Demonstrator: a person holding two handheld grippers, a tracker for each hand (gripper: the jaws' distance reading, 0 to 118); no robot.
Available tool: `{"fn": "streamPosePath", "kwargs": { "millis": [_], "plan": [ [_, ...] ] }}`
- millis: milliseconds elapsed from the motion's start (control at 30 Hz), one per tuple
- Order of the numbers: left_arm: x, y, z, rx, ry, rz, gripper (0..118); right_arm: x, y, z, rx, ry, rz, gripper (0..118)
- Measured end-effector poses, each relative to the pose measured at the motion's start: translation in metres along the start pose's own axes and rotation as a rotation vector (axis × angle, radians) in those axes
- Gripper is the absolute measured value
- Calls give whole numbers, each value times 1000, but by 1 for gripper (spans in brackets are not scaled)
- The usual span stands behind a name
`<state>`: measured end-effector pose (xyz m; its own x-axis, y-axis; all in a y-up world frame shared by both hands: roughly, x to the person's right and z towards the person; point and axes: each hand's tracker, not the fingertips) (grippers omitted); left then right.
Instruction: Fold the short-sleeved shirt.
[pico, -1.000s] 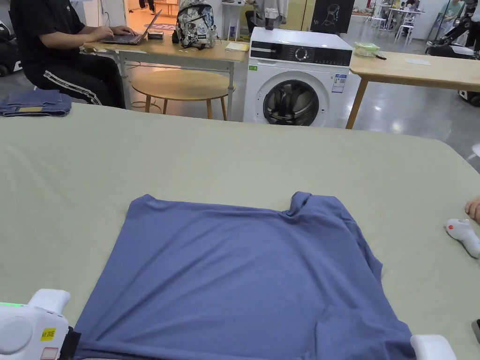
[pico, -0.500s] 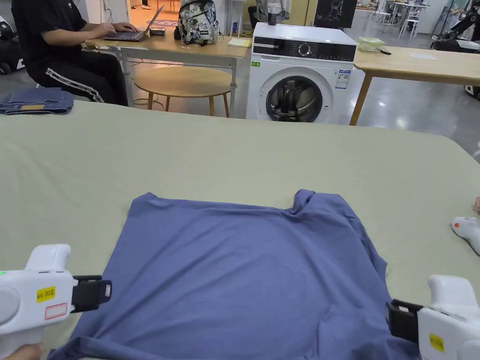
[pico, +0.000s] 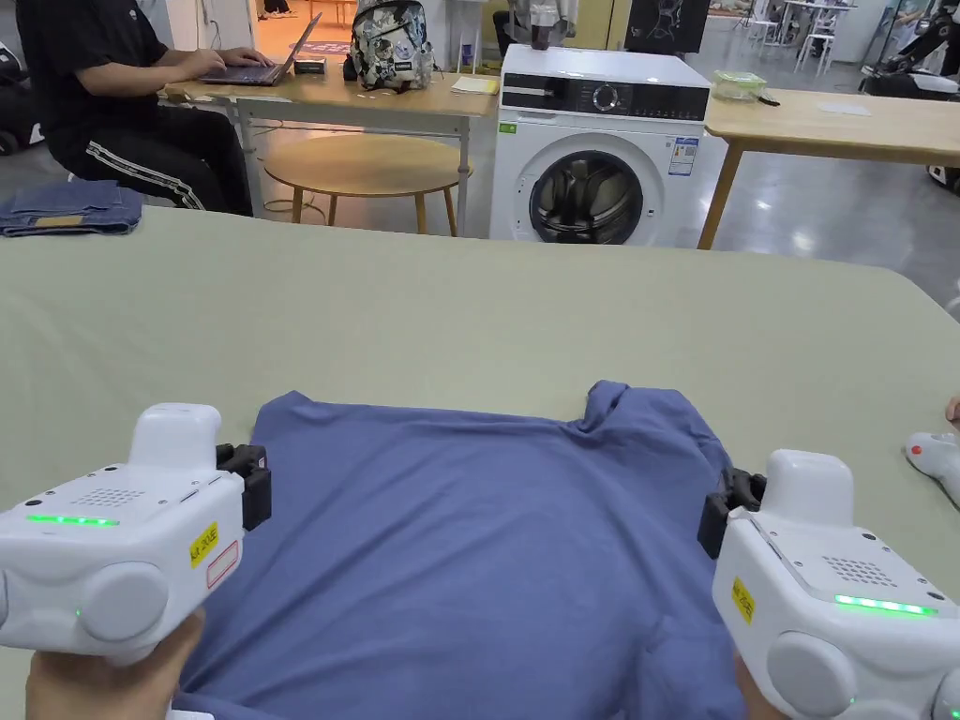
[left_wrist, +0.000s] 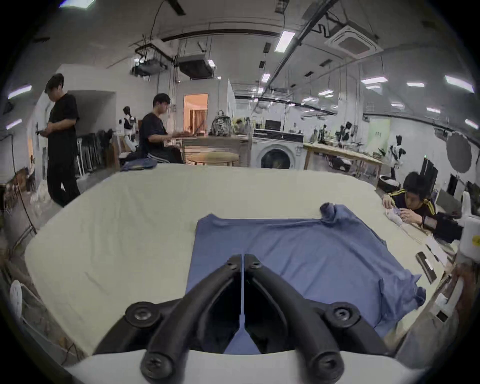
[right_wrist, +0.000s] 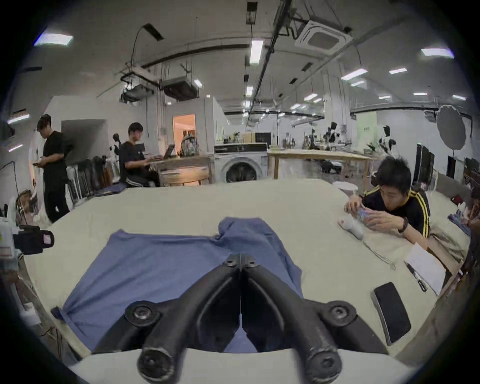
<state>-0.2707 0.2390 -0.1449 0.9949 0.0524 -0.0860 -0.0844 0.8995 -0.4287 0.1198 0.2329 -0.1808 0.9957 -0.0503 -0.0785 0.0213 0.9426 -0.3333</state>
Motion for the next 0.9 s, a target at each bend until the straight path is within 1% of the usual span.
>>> {"fn": "streamPosePath", "kwargs": {
  "millis": [133,300,467,567,600,633,700,767,800,833,900],
  "plan": [
    [-1,0,-3,-44,15,-13,0,-5,3,0,2,-6,5,0],
    [-23,-13,-5,-247,16,-1,0,-3,0,-2,-40,2,31,0],
    [-57,-35,-5,-445,17,75,0,1,-10,-4,-83,0,47,0],
    [-71,-49,-9,-566,27,80,0,1,-17,-6,-123,4,54,0],
    [-75,-54,-11,-591,36,82,4,1,-20,-8,-133,2,59,0],
    [-78,-59,-11,-610,50,98,13,1,-21,-6,-140,4,60,0],
    [-84,-66,-12,-639,91,131,46,0,-24,-7,-162,7,63,0],
    [-91,-71,-12,-647,115,162,54,1,-31,-10,-175,8,67,0],
    [-101,-79,-19,-654,127,175,64,0,-33,-11,-181,6,72,0],
    [-103,-82,-21,-670,132,174,69,-1,-35,-11,-188,6,77,0],
    [-105,-89,-23,-728,140,155,69,-2,-36,-10,-201,10,82,0]
  ]
}}
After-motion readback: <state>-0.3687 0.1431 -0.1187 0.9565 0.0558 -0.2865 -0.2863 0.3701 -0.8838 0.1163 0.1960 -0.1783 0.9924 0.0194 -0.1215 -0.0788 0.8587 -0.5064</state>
